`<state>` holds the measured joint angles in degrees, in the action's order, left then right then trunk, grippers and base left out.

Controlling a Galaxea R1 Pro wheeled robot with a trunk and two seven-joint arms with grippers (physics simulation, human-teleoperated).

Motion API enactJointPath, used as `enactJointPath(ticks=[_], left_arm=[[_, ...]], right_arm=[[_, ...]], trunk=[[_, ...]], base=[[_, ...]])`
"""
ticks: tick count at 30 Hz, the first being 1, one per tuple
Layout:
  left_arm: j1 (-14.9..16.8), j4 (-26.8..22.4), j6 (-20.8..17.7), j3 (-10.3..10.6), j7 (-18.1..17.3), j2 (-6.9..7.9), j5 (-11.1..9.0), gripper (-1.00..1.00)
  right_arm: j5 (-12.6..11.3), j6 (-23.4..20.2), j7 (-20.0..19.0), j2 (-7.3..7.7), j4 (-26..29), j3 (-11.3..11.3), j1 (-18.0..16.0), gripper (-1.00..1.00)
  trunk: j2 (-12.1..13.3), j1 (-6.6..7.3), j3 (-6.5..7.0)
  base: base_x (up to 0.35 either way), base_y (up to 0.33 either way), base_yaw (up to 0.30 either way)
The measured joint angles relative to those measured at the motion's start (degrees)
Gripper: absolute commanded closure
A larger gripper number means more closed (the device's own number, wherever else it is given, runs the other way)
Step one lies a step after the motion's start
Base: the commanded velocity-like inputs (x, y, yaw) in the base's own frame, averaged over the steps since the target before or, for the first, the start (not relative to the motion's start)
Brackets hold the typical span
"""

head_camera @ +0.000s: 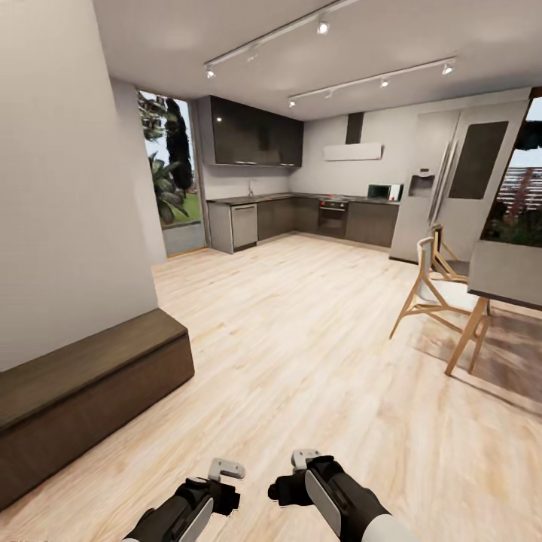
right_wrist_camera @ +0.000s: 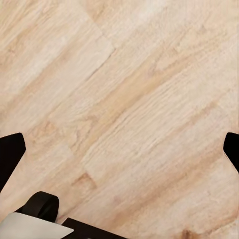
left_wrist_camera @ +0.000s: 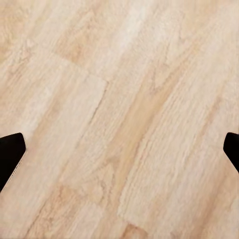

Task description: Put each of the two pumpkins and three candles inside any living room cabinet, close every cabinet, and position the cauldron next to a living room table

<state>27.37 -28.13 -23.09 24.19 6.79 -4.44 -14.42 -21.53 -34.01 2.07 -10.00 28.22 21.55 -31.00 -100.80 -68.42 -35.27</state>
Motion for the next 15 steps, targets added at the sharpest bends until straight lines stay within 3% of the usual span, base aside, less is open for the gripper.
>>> enactJointPath(ticks=[15], left_arm=[[0.0,0.0,0.02,0.0,0.08,0.0,0.0,-1.0]], right_arm=[[0.0,0.02,0.0,0.0,-0.06,0.0,0.0,-1.0]], trunk=[[0.0,-0.01,0.0]], base=[[0.257,-0.176,0.29]])
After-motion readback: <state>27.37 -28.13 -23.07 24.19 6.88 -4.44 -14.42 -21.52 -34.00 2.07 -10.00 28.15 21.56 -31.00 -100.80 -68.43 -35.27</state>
